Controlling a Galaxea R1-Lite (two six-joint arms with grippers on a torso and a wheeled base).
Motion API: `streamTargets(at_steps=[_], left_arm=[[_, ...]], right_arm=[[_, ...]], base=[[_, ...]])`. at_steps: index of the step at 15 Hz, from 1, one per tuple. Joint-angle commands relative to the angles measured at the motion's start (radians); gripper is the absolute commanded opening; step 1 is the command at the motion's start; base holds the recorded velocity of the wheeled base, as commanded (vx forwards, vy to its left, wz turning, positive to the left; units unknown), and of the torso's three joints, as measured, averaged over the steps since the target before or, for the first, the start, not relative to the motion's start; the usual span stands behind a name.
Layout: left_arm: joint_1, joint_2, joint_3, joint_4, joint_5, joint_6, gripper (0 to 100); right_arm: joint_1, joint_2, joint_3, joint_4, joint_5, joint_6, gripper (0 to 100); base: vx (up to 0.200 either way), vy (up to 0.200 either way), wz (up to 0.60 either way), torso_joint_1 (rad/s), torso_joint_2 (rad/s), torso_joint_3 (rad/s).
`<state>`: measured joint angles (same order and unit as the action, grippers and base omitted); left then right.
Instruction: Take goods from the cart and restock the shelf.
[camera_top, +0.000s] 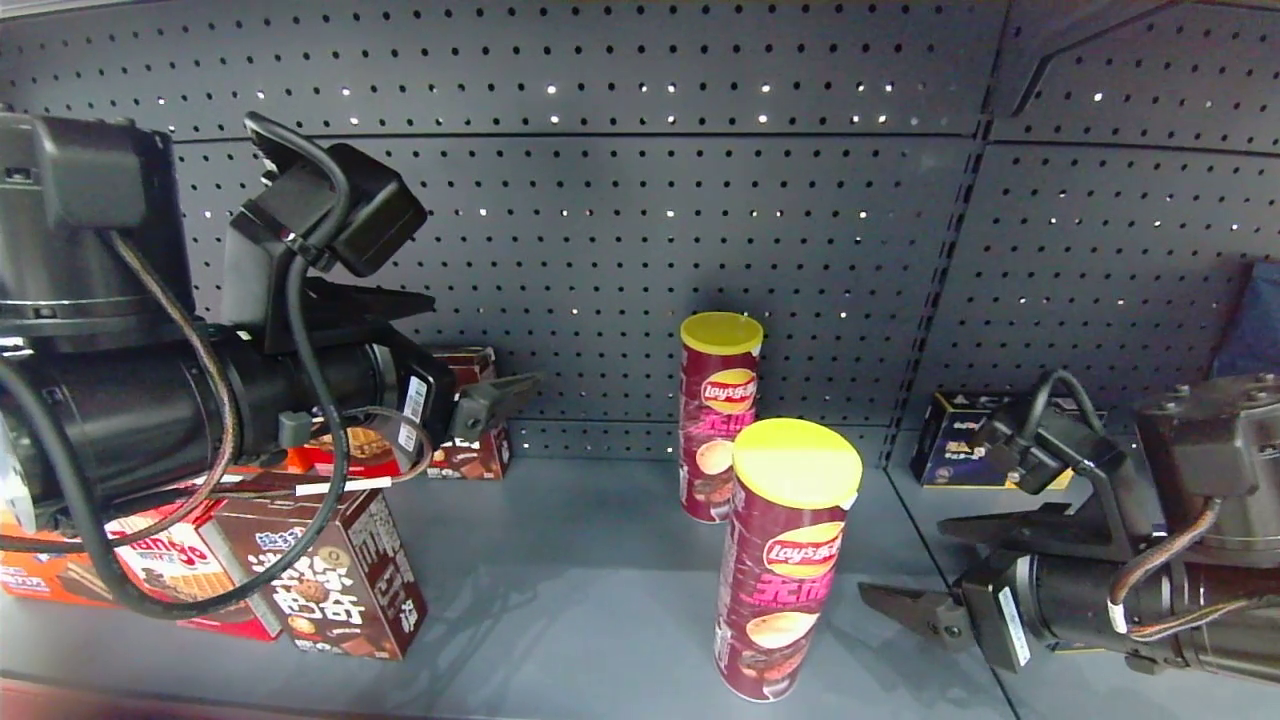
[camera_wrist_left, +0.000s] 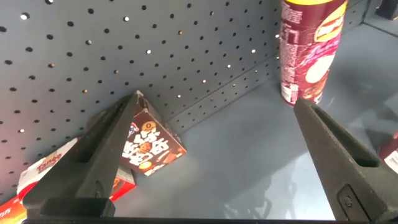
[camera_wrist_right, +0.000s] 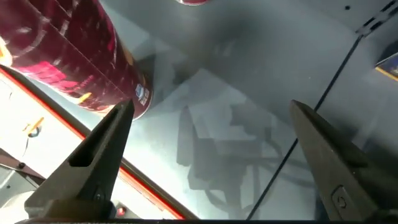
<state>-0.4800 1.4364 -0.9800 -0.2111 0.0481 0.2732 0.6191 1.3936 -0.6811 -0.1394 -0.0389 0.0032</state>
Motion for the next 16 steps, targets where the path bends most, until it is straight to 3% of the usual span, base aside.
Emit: streamTargets(at_steps=[1, 16], left_arm=[[0.001, 0.006, -0.003, -0.001, -0.007, 0.0, 100], [0.004, 0.032, -0.005, -0.05, -0.033, 0.0, 100]], right_arm=[[0.002, 0.021, 0.002, 0.0, -0.001, 0.0, 100], [0.059, 0.151, -0.054, -0.005, -0.004, 0.001, 100]], base=[[0.0, 0.0, 0.0, 0.0, 0.0, 0.0], [0.0, 0.0, 0.0, 0.0, 0.0, 0.0]])
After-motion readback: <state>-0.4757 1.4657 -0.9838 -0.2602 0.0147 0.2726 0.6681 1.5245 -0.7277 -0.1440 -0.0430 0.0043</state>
